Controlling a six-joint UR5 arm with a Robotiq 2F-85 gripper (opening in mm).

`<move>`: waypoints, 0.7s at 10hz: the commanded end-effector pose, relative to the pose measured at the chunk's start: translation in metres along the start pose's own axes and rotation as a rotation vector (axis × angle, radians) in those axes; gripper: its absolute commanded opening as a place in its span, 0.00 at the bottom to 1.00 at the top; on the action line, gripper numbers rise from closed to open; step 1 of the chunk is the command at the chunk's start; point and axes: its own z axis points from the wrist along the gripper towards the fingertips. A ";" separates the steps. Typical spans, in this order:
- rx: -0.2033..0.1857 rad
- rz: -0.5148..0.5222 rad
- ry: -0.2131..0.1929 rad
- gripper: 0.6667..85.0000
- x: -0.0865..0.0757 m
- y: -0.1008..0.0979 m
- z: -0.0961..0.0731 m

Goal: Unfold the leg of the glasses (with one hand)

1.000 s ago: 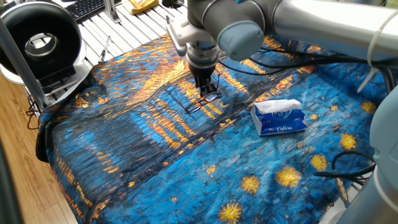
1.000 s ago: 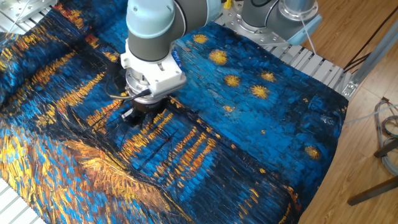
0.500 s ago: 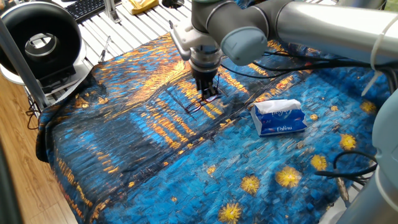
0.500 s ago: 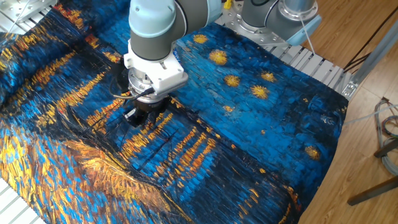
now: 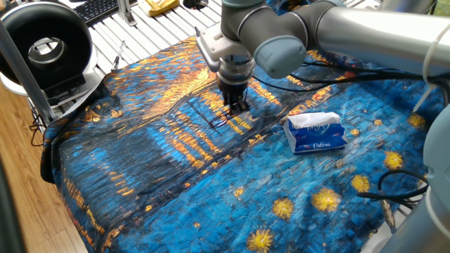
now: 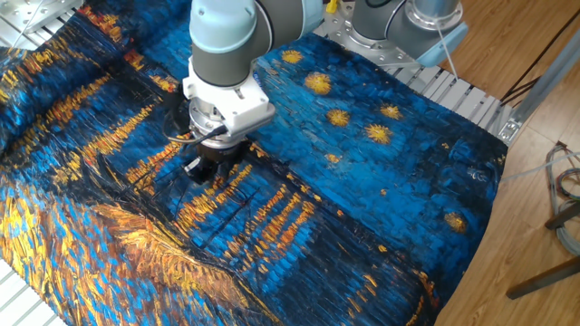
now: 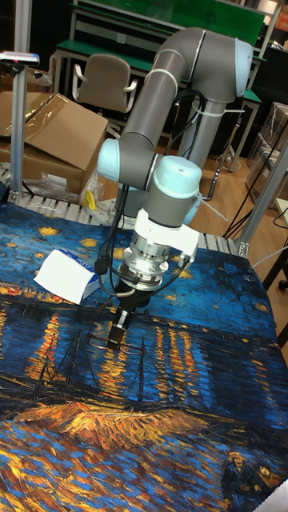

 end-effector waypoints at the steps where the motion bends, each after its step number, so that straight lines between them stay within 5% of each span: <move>1: 0.000 0.012 -0.015 0.42 -0.001 0.000 0.001; 7: 0.004 0.083 -0.029 0.25 -0.003 0.003 0.003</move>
